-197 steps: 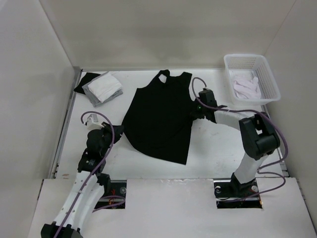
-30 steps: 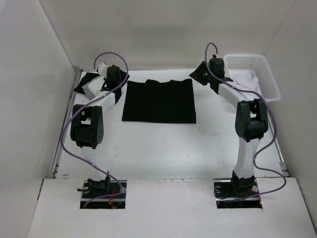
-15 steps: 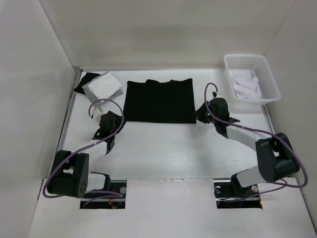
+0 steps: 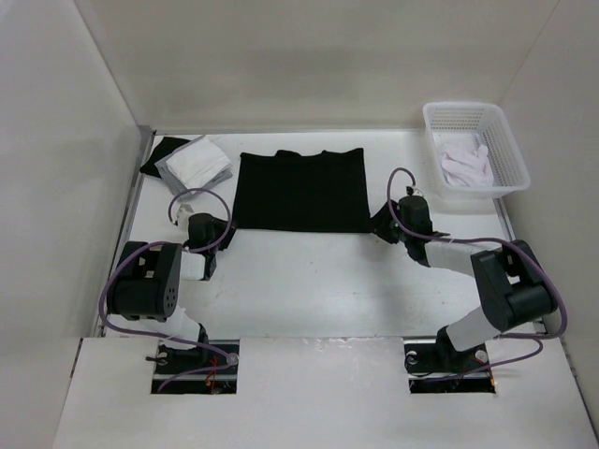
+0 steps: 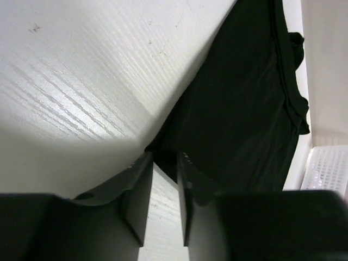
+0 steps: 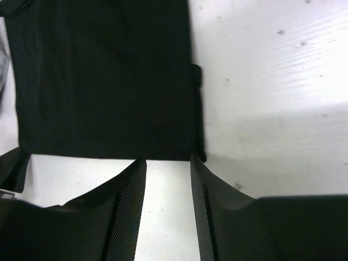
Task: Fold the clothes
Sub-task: Fold the tank top
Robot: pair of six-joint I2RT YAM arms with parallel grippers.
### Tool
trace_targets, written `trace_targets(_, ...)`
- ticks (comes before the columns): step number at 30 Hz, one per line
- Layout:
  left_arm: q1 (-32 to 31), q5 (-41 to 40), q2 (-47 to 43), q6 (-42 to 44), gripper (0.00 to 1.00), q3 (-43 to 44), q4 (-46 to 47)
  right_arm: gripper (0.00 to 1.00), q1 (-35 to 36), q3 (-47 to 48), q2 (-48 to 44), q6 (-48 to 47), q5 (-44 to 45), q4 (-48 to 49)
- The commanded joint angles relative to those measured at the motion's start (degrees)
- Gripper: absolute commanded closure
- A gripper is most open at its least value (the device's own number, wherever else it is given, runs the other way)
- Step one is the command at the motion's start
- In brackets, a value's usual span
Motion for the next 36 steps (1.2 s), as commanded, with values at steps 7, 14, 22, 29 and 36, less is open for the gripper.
trace_targets(7, 0.43, -0.11, 2.16, -1.05, 0.93, 1.21, 1.00, 0.56, -1.87, 0.57, 3.48, 4.13, 1.28, 2.71)
trace_targets(14, 0.60, -1.34, 1.63, -1.14, 0.95, 0.33, 1.00, 0.56, -1.70, -0.84, 2.34, 5.36, 2.78, 1.56)
trace_targets(22, 1.13, -1.78, 1.55, -1.66, 0.98, -0.29, 2.14, 0.60, -1.35, 0.65, 4.80, 7.47, 3.48, 1.73)
trace_targets(29, 1.31, -1.61, 1.46, -1.84, 1.00, -0.64, 3.81, 0.78, -1.08, 3.29, 8.40, 8.70, 3.22, 2.17)
trace_targets(36, 1.13, -1.87, 0.32, -1.58, 1.00, -1.16, 6.27, 0.98, -0.82, 2.95, 8.68, 9.23, 2.16, 4.89)
